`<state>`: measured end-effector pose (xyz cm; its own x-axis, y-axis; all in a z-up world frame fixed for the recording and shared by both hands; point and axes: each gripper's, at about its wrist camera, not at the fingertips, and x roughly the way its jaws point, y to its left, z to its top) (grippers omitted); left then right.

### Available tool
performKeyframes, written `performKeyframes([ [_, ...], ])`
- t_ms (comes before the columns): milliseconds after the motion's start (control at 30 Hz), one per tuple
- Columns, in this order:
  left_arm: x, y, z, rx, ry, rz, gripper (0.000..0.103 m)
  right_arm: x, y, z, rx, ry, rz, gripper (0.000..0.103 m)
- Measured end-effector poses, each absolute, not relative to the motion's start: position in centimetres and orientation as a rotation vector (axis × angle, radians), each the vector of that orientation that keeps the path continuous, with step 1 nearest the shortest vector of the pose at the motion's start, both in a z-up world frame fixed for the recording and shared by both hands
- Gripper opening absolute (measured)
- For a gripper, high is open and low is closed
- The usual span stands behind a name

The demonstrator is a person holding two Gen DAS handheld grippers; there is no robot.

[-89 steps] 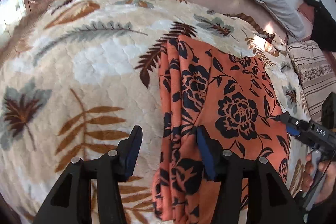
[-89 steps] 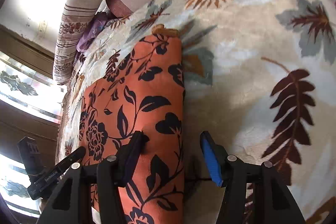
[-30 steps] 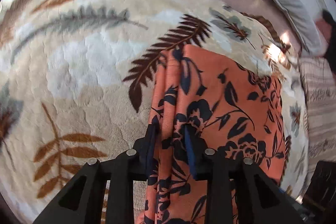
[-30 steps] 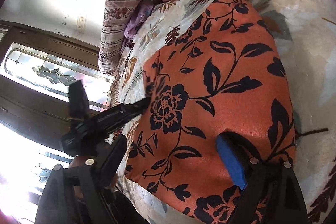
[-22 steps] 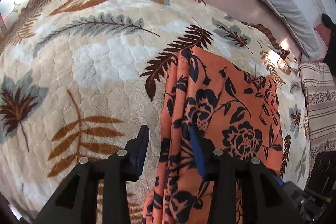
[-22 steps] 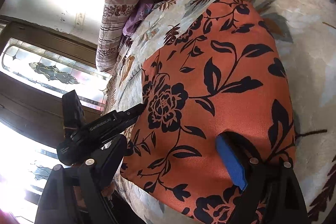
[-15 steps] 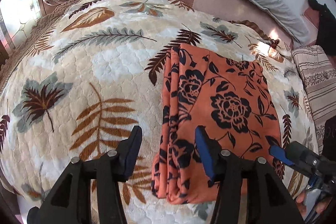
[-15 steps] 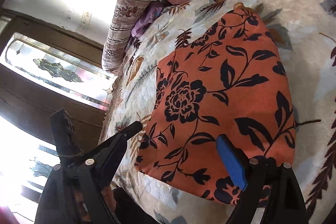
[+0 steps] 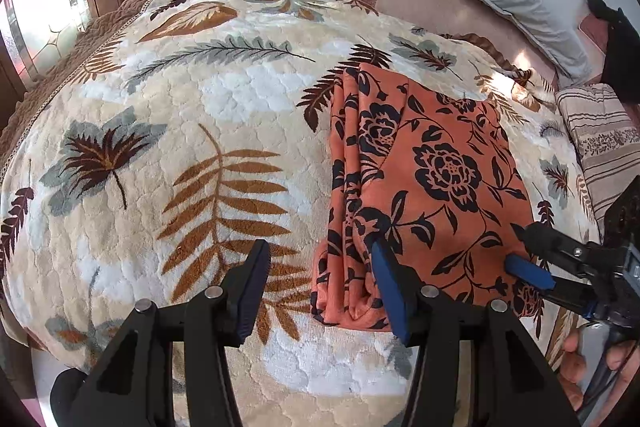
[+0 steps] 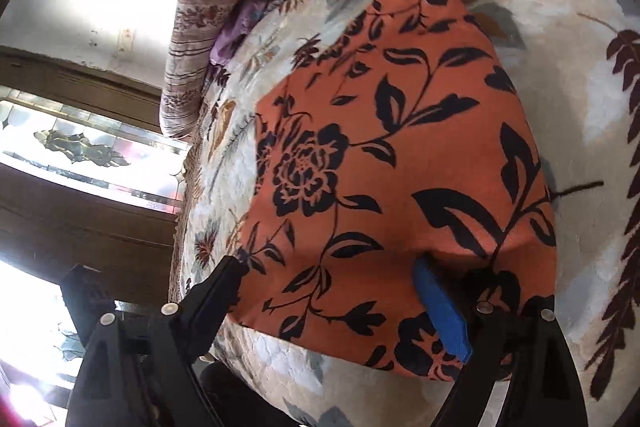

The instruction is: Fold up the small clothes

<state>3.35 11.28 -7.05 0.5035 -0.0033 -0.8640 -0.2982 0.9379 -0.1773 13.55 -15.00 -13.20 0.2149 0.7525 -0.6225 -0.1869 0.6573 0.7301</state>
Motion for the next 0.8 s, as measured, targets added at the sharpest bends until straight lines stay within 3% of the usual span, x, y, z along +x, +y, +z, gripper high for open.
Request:
performKeyframes([
  [233,3.3,11.2,-10.9,-0.33,1.114,0.182,0.062,12.5,-16.0,-14.0,0.59,1.189,0.696,0.089],
  [500,2.8,11.6,-6.8,-0.421,0.995,0.095,0.061,12.8,-20.3,-11.4,0.592,1.082,0.634,0.09],
  [600,3.6,10.8,-7.9,-0.411,1.034,0.067,0.06,12.5,-21.4,-11.8,0.619,1.081,0.616,0.09],
  [633,3.8,10.6,-8.9,-0.409,1.073,0.058,0.048,12.3,-21.6,-12.0,0.623,1.083,0.618,0.09],
  [667,4.1,10.5,-10.3,-0.41,1.123,0.055,0.03,12.2,-21.6,-12.2,0.625,1.086,0.619,0.09],
  [700,4.2,10.6,-11.5,-0.437,1.16,0.048,0.02,11.9,-21.7,-12.4,0.628,1.089,0.619,0.09],
  [800,3.8,11.0,-11.6,-0.484,1.138,0.05,0.021,11.7,-22.0,-13.1,0.639,1.105,0.615,0.09],
])
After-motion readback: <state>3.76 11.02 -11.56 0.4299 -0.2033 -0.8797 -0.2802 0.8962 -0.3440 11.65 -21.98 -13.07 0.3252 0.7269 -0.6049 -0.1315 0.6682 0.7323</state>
